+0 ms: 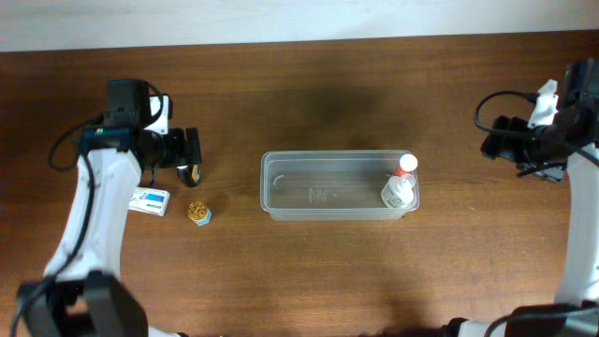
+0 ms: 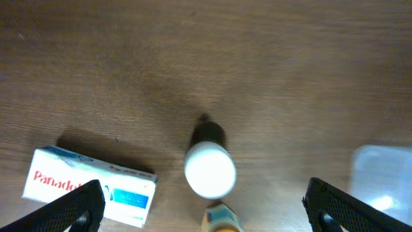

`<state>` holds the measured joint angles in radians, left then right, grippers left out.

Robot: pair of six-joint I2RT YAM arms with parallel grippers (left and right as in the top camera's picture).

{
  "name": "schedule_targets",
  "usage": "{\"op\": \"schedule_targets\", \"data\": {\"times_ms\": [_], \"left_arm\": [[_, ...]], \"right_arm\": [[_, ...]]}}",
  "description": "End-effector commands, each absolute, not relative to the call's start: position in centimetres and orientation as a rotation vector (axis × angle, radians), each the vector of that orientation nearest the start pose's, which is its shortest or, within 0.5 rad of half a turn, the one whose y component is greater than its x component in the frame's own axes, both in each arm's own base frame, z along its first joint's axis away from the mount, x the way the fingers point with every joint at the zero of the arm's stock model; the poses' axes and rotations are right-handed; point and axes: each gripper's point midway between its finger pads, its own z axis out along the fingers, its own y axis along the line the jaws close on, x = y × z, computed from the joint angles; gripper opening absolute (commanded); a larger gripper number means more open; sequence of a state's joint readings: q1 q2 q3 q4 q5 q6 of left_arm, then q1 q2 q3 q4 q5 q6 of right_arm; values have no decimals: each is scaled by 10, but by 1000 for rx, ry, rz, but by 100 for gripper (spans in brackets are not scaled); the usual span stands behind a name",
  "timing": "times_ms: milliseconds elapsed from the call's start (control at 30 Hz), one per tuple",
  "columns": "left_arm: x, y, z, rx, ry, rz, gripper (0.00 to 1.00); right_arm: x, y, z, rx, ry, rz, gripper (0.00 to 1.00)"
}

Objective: Pack container
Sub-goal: 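Grasp the dark white-capped bottle with the left gripper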

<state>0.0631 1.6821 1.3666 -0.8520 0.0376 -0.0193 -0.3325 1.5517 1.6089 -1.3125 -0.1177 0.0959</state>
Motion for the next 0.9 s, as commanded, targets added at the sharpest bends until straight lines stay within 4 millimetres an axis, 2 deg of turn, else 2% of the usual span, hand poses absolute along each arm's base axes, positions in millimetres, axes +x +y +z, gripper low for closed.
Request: {"op": "schedule_targets", "data": {"times_ms": [0,133,233,267,367,433,600,667,867], "left_arm": [[408,26,113,-101,2767,-23,100],[412,26,86,-103,2821,-27,100],[415,26,74,-104,2835,-27,99],[416,26,72,-104,2836,-27,96],[417,26,70,-104,2836,-28,76],[417,26,71,-104,2835,-27,67],[417,26,71,-104,2834,-27,46],[417,26,71,-104,2833,-27,39],[420,25,73,-99,2820,-27,28]], "right_arm": [[323,-88,211,564,2780,137,82],[323,-88,209,565,2785,138,82],[323,-88,209,565,2785,138,81],[323,-88,209,565,2785,138,81],[323,-88,209,565,2785,138,81],[323,-88,209,565,2785,138,81],[323,-88,209,565,2786,138,81],[323,-88,209,566,2787,139,81],[323,-88,209,566,2789,138,81]]}}
